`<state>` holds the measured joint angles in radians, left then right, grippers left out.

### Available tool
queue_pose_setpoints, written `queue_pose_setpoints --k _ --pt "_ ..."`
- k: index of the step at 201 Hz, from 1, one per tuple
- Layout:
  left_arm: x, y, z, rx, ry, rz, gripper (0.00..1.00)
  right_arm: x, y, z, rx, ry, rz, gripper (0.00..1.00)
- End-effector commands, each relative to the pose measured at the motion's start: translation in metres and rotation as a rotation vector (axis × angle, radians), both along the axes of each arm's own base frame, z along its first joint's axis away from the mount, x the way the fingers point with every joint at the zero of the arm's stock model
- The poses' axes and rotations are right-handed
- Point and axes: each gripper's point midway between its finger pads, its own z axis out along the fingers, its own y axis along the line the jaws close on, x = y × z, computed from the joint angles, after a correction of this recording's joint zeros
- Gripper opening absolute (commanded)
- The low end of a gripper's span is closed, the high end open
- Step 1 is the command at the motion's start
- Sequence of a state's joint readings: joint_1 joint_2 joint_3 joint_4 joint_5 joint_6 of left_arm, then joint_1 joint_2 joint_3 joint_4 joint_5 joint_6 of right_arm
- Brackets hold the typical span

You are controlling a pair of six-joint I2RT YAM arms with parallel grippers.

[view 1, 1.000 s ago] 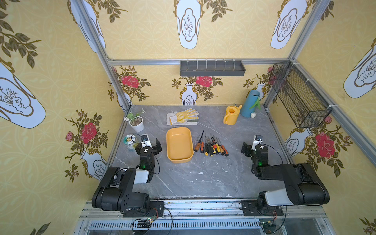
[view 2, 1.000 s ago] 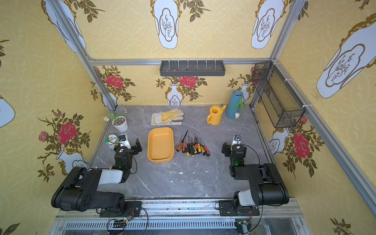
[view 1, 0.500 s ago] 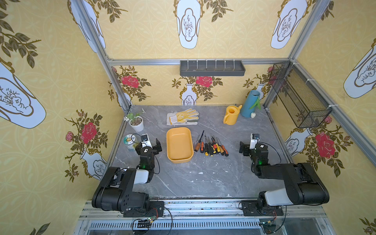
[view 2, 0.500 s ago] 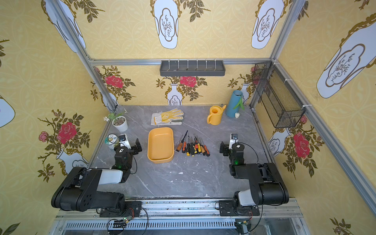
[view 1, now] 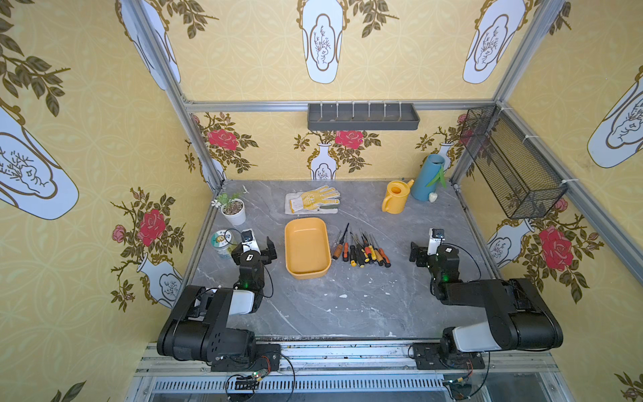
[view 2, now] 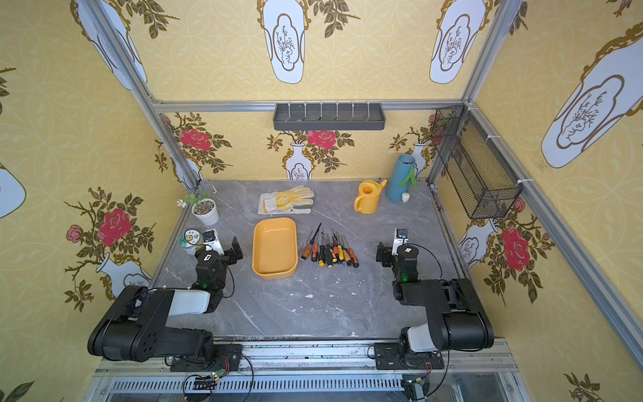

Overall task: Take out the screwdriver from the storage box
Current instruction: Reset both arms

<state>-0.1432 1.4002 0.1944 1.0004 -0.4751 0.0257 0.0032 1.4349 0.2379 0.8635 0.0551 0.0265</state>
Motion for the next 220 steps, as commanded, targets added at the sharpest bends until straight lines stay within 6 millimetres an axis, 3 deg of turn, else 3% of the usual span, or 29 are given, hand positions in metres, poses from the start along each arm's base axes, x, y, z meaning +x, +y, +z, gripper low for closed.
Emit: queue_pose_setpoints --k 1,196,220 --pt "0.001 0.000 0.004 -0.001 -0.019 -0.001 0.99 0.004 -0.001 0.007 0.004 -0.030 -0.008 0.97" --pt "0.001 0.000 0.004 -0.001 -0.018 -0.001 0.99 0.004 -0.001 0.008 0.005 -0.030 -0.008 0.97" --pt "0.001 0.000 0.004 -0.001 -0.017 -0.001 0.99 0.005 0.009 0.007 0.008 -0.025 0.055 0.97"
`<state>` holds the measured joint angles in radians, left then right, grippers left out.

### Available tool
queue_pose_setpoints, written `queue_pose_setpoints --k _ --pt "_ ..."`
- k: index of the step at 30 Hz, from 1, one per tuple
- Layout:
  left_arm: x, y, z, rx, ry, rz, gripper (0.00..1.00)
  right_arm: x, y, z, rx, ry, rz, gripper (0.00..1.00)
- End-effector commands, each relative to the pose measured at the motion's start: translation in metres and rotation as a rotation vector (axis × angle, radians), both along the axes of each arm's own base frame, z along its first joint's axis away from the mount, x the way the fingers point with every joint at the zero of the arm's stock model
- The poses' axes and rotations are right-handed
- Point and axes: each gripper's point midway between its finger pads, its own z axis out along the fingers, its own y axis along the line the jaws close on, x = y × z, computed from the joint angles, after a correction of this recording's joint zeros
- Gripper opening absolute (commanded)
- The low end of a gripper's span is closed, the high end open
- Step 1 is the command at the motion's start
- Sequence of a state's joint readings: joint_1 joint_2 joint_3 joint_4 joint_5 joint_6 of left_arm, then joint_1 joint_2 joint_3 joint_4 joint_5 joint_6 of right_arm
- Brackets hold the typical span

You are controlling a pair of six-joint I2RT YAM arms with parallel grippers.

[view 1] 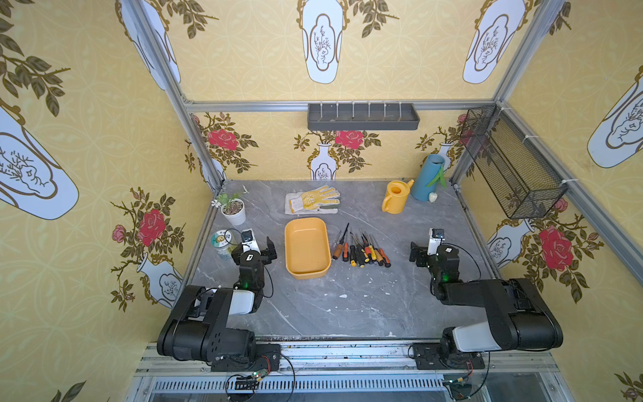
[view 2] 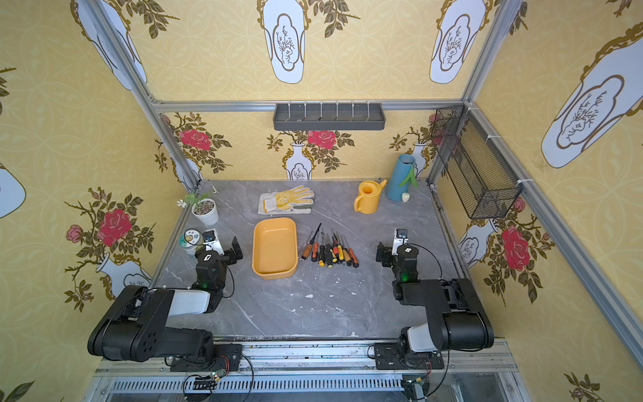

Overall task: Take out the screwdriver from the storage box
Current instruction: Reset both arms

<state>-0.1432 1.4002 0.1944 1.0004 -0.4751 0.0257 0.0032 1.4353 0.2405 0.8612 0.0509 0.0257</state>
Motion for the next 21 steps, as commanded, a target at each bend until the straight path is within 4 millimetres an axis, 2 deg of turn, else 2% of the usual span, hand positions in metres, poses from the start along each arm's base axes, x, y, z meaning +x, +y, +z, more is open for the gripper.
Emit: queue_pose_setpoints --k 1,13,18,21 --pt "0.0013 -0.0002 0.0043 -0.002 -0.018 -0.001 0.99 0.0045 0.0085 0.0061 0.007 -0.023 0.051 0.97" --pt "0.0017 -0.0006 0.0029 -0.003 -0.012 -0.003 0.99 0.0045 0.0084 0.0060 0.007 -0.022 0.051 0.97" --pt "0.0036 0.0052 -0.0022 -0.054 0.022 -0.008 0.99 0.0047 0.0084 0.0063 0.007 -0.024 0.050 0.97" --pt "0.0028 0.0076 0.0018 -0.051 -0.003 0.004 0.99 0.0046 0.0084 0.0066 0.007 -0.024 0.051 0.97"
